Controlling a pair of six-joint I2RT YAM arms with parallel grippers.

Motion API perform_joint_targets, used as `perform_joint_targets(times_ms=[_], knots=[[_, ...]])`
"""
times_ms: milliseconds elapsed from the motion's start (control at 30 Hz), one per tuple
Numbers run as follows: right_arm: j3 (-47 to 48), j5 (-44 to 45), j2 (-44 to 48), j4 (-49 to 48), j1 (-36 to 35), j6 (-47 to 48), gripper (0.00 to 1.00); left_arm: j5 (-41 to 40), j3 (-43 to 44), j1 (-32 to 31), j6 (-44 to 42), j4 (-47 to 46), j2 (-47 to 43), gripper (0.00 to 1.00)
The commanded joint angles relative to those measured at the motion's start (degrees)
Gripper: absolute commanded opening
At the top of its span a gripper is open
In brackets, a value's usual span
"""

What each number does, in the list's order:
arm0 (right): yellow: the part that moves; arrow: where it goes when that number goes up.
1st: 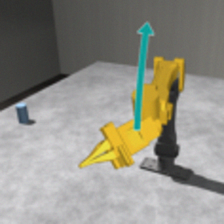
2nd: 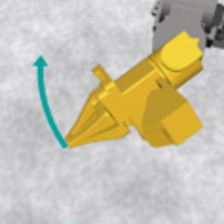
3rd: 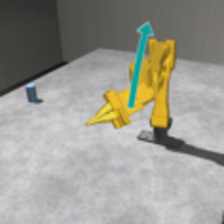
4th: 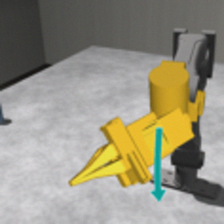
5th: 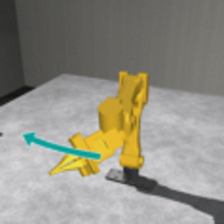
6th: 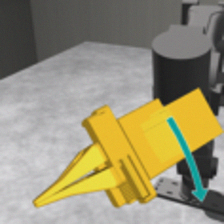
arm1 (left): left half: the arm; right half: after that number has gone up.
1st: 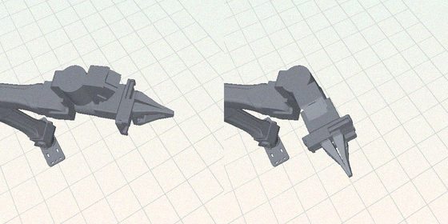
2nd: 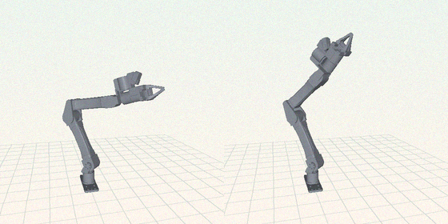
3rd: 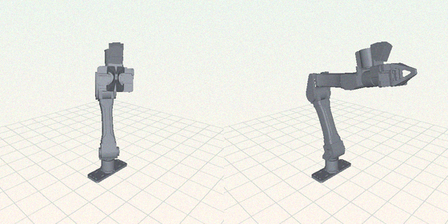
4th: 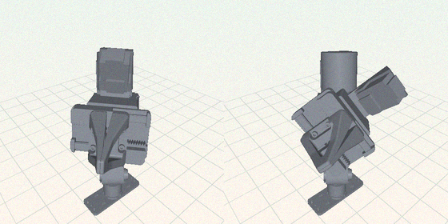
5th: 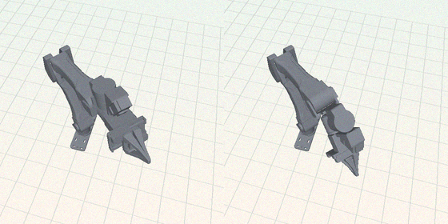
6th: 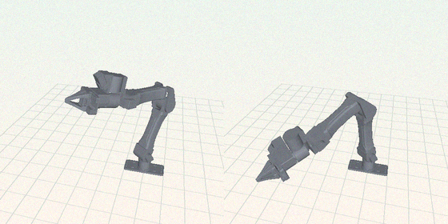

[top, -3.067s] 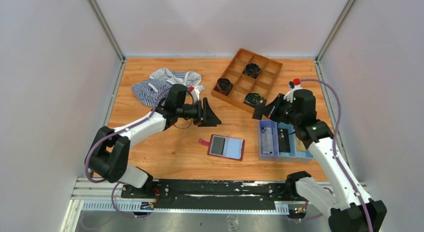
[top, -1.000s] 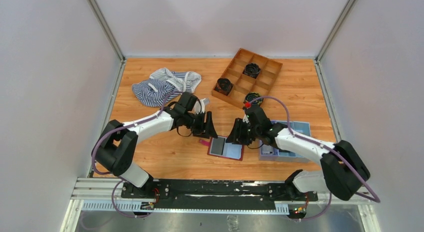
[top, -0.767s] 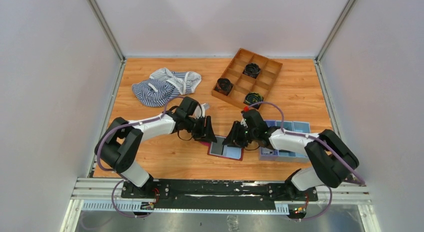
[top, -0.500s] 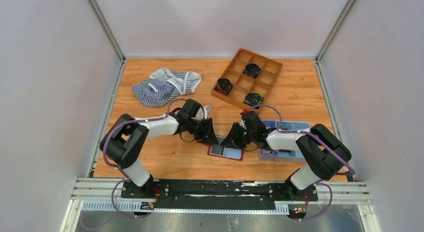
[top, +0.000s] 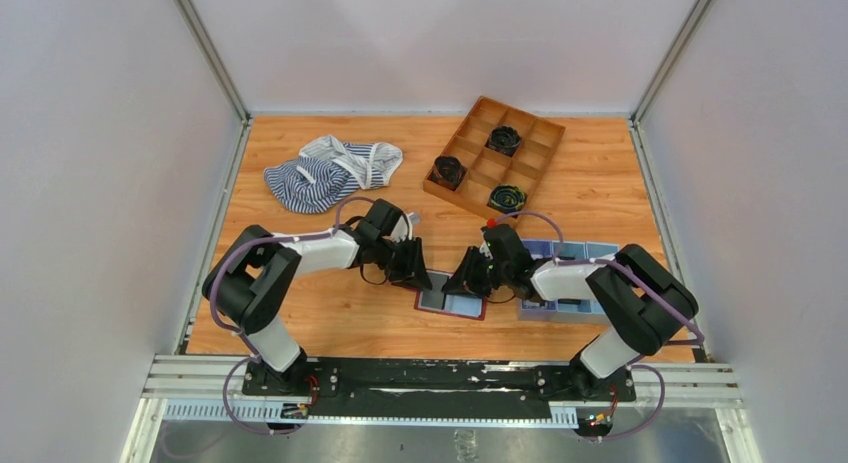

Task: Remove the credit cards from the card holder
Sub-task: Remove the credit card from the card holder.

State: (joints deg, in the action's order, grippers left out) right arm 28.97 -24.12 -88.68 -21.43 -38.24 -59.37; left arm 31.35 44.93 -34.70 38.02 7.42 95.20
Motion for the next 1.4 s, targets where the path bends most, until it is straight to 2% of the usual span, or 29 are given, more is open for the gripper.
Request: perform_joint_targets(times_ms=[0, 367, 600, 733, 1000, 1133, 1167, 1233, 1367], knots=[[-1.86, 1.62, -1.87, 1.13, -0.55, -0.04, 0.26, -2.50, 0.12, -0.39, -1.75, 1.54, -0.32, 0.38], [-1.67, 1.73, -1.76, 1.68, -0.36, -0.06, 0.26, 1.74, -0.53, -0.53, 1.15, -4.06, 2.84, 0.26], [-3.20, 0.57, -1.85, -0.84, 0.78, -1.41, 0.26, 2.20, -0.54, -1.05, 1.71, -5.63, 5.31, 0.11], [-3.84, 0.30, -1.84, -1.90, 1.14, -1.62, 0.21, 1.89, -0.62, -1.03, 1.56, -5.64, 6.66, 0.02], [-4.43, -1.17, -3.52, -6.39, 1.31, -2.52, 0.14, 1.29, -0.90, -0.99, 1.14, -5.36, 6.93, 0.00], [-4.56, -2.68, -6.04, -9.68, 1.25, -3.58, 0.15, 1.39, -0.89, -0.99, 1.00, -5.40, 7.59, 0.00], [-4.66, -2.83, -6.53, -10.42, 1.25, -3.90, 0.12, 1.42, -0.97, -1.02, 0.93, -5.44, 7.75, 0.00], [-4.95, -2.97, -6.99, -11.33, 1.26, -4.30, 0.01, 1.35, -1.06, -1.00, 0.92, -5.46, 7.80, 0.00], [-6.06, -1.51, -5.09, -9.41, 1.69, -4.06, 0.00, 0.59, -0.87, -1.04, 0.54, -4.51, 6.86, 0.00]])
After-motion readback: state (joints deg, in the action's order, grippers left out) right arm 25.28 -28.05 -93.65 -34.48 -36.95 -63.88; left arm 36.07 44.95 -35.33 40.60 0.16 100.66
